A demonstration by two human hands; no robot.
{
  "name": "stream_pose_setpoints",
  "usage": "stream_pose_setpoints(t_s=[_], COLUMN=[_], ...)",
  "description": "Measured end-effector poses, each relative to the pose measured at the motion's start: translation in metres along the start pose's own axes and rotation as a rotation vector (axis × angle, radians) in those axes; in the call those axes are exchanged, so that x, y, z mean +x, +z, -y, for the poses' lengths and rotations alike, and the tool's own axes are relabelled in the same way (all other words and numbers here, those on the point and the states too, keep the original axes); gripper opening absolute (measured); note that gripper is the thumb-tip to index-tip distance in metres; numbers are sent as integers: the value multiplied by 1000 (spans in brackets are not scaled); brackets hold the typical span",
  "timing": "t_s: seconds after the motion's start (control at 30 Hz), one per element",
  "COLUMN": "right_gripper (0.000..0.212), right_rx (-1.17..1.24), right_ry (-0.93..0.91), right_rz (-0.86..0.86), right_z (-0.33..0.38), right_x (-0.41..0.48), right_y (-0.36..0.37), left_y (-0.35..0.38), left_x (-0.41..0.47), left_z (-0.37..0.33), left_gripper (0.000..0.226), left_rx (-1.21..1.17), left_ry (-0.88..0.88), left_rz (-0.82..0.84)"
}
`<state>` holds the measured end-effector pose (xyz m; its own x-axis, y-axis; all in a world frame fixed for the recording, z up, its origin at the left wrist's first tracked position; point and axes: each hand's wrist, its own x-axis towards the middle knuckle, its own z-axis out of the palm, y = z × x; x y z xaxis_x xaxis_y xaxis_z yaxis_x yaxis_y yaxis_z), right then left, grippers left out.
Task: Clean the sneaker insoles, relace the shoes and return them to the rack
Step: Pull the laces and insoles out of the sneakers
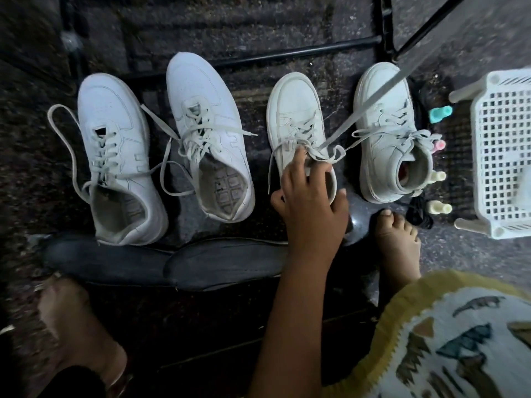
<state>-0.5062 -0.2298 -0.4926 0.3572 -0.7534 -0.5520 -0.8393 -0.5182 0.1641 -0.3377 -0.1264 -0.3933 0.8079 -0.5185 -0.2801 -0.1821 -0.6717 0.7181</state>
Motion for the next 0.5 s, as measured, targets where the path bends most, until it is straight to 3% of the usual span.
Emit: stream_pose_setpoints(t_s=[0.23,0.27,0.33,0.37,0.43,0.5], right_gripper=[42,46,52,57,67,59], right_rx=[7,67,209,269,268,282], right_ry=[-17,-146,-655,-860,-880,-839], right_rz=[-26,-84,-241,-205,-97,-121], right_z=[12,27,68,89,109,104], right_x=[-14,-17,2,16,24,26], right_y=[-26,-51,-118,-148,-167,-154], left_y=[-10,-12,-18,-21,-25,-23], left_x=[8,10,15,18,20,21], left_z=[9,12,16,17,20,25], left_gripper=[26,27,30,31,29,32], left_rx=[-68,-80,-144,-205,-325,-405], left_ry=[-17,-12,-28,-50,-70,-65], left_rz=[113,103,85,84,78,68])
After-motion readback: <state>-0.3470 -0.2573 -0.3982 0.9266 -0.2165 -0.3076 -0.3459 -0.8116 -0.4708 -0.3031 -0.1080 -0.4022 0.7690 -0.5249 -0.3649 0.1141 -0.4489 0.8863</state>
